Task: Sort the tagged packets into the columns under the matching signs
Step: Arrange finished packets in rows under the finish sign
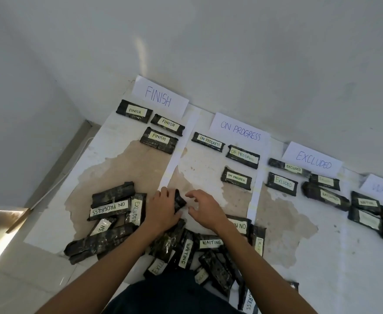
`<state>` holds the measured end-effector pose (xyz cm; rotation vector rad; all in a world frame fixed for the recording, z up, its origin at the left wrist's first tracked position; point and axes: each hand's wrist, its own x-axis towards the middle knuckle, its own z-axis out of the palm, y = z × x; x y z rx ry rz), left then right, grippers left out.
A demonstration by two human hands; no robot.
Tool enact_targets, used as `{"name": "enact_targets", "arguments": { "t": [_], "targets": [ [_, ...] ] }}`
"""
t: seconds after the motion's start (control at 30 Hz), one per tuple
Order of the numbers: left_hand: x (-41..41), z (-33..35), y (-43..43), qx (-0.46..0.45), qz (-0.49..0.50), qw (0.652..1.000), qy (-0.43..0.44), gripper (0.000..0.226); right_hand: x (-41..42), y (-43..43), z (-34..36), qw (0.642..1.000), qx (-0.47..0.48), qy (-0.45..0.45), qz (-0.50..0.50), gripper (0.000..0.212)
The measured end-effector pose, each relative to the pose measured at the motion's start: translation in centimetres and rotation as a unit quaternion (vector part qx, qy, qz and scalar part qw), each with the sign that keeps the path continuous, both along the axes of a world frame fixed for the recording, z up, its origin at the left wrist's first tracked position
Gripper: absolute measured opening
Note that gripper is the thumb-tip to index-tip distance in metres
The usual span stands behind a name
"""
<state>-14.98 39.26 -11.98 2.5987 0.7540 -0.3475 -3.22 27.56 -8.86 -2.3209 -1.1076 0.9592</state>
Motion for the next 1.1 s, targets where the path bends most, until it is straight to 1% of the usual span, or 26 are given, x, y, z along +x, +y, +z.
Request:
{"name": "enact_targets", "arguments": {
  "t": [0.07, 0.2, 0.3, 0.37, 0.4, 0.47, 0.5, 0.53, 0.57, 0.6, 0.7, 0.73, 0.77, 0.83, 0.87, 0.9, 0.93, 0.97, 1.03, 1.1],
  "targets": [
    [0.4, 0.0, -0.8, 0.034, 0.003, 0.999, 0.005, 0.065, 0.0, -0.8, 0.3, 1.000, 0.002, -0.002, -0.009, 0.039],
    [1.4, -0.2, -1.4, 0.095, -0.017, 0.995, 0.040, 0.067, 0.0, -2.3, 0.7, 1.000, 0.004, -0.007, -0.023, 0.039],
    [1.9, -0.3, -1.7, 0.125, -0.049, 0.990, 0.031, 0.060, 0.1, -3.1, 1.0, 0.999, 0.006, -0.008, -0.032, 0.039],
    [1.8, -0.2, -1.7, 0.126, -0.067, 0.990, 0.017, 0.057, 0.2, -3.6, 1.2, 0.999, 0.008, -0.005, -0.041, 0.038],
    [1.8, -0.1, -1.6, 0.113, -0.065, 0.991, 0.015, 0.057, 0.3, -3.7, 1.3, 0.999, 0.010, 0.000, -0.046, 0.038],
    [1.8, 0.6, -1.1, 0.052, -0.037, 0.998, -0.010, 0.058, 0.6, -3.8, 1.6, 0.997, 0.013, 0.015, -0.068, 0.038],
    [1.9, 0.9, -0.8, -0.001, -0.006, 0.999, -0.038, 0.059, 0.8, -3.8, 1.7, 0.996, 0.018, 0.025, -0.084, 0.038],
    [1.9, 1.5, -0.6, -0.077, 0.028, 0.995, -0.065, 0.060, 0.9, -3.9, 1.8, 0.994, 0.026, 0.035, -0.101, 0.037],
    [1.8, 2.5, -0.4, -0.154, 0.068, 0.981, -0.097, 0.061, 1.0, -3.9, 1.9, 0.991, 0.033, 0.047, -0.119, 0.037],
    [1.7, 3.3, 0.0, -0.225, 0.107, 0.960, -0.127, 0.061, 1.0, -3.9, 2.0, 0.988, 0.041, 0.063, -0.139, 0.036],
    [0.8, 5.3, 0.7, -0.393, 0.203, 0.878, -0.186, 0.055, 0.8, -3.5, 2.4, 0.966, 0.047, 0.136, -0.213, 0.034],
    [0.5, 5.7, 0.8, -0.446, 0.230, 0.842, -0.196, 0.051, 0.8, -3.3, 2.6, 0.954, 0.037, 0.176, -0.239, 0.035],
    [0.2, 6.0, 0.8, -0.501, 0.258, 0.799, -0.209, 0.044, 0.8, -3.1, 2.7, 0.936, 0.019, 0.231, -0.264, 0.038],
    [-0.4, 6.3, 0.8, -0.603, 0.308, 0.700, -0.229, 0.030, 0.6, -2.8, 3.0, 0.881, -0.010, 0.361, -0.305, 0.046],
    [-0.6, 6.3, 0.7, -0.634, 0.326, 0.661, -0.233, 0.027, 0.4, -2.8, 3.1, 0.856, -0.010, 0.408, -0.317, 0.049],
    [-0.8, 6.3, 0.5, -0.649, 0.338, 0.641, -0.232, 0.026, 0.2, -2.8, 3.2, 0.840, -0.001, 0.438, -0.321, 0.049],
    [-1.0, 6.3, 0.2, -0.654, 0.347, 0.633, -0.228, 0.027, -0.1, -2.8, 3.3, 0.831, 0.014, 0.455, -0.321, 0.046],
    [-1.1, 6.1, 0.0, -0.650, 0.352, 0.635, -0.224, 0.028, -0.4, -2.9, 3.3, 0.829, 0.031, 0.460, -0.318, 0.042],
    [-1.3, 5.9, -0.6, -0.638, 0.356, 0.647, -0.217, 0.027, -0.8, -2.9, 3.4, 0.835, 0.053, 0.452, -0.309, 0.036],
    [-1.4, 6.0, -1.0, -0.634, 0.354, 0.653, -0.216, 0.026, -0.9, -3.0, 3.6, 0.842, 0.055, 0.445, -0.300, 0.033]
  ]
}}
